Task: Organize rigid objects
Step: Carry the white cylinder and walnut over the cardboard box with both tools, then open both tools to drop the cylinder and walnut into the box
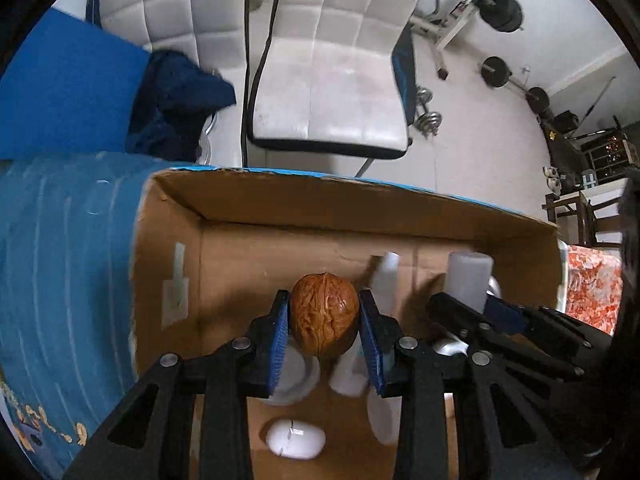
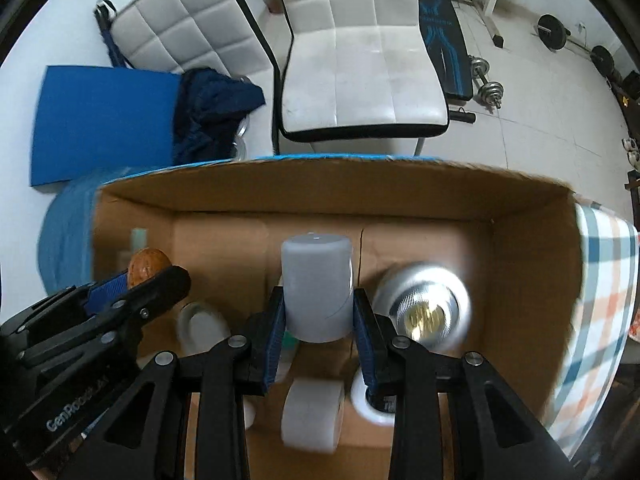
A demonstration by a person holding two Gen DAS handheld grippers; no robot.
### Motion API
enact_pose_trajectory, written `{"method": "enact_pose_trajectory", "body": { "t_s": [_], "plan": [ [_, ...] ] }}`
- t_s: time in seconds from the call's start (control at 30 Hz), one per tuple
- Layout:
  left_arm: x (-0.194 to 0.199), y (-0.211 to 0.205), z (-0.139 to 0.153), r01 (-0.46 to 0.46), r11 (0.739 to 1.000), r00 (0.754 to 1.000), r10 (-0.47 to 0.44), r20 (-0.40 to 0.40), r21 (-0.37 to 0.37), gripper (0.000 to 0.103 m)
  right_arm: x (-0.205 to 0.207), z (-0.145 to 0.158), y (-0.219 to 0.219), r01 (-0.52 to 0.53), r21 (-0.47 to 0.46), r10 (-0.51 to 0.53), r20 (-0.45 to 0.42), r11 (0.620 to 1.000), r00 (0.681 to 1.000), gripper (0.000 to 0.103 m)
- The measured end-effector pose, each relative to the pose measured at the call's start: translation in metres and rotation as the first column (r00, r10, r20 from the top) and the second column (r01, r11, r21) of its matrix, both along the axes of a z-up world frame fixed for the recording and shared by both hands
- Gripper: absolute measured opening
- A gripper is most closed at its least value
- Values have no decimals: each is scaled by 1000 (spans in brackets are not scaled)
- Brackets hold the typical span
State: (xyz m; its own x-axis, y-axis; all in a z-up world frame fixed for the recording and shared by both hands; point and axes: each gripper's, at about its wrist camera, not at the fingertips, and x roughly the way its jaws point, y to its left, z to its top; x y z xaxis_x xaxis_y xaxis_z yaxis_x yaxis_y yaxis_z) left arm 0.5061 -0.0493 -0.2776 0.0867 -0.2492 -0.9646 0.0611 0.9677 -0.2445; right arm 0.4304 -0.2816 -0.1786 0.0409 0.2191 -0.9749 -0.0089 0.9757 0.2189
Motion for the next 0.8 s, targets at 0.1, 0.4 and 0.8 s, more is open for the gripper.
{"method": "enact_pose_trajectory", "body": {
  "t_s": [0.1,0.4,0.8],
  "plan": [
    [10,-1,-18,5,1000,999,-5,-37,8,30,13,-15,3,-6,-27,6,-13,1000,1000,35],
    [23,-12,-49,56,996,995,-49,-92,68,31,27,-37,3,-21,-105,17,-46,994,999,35],
    [27,-12,-30,49,994,997,-43,-63,100,62,22,-22,-4,-8,-111,3,-40,994,999,46]
  ]
}}
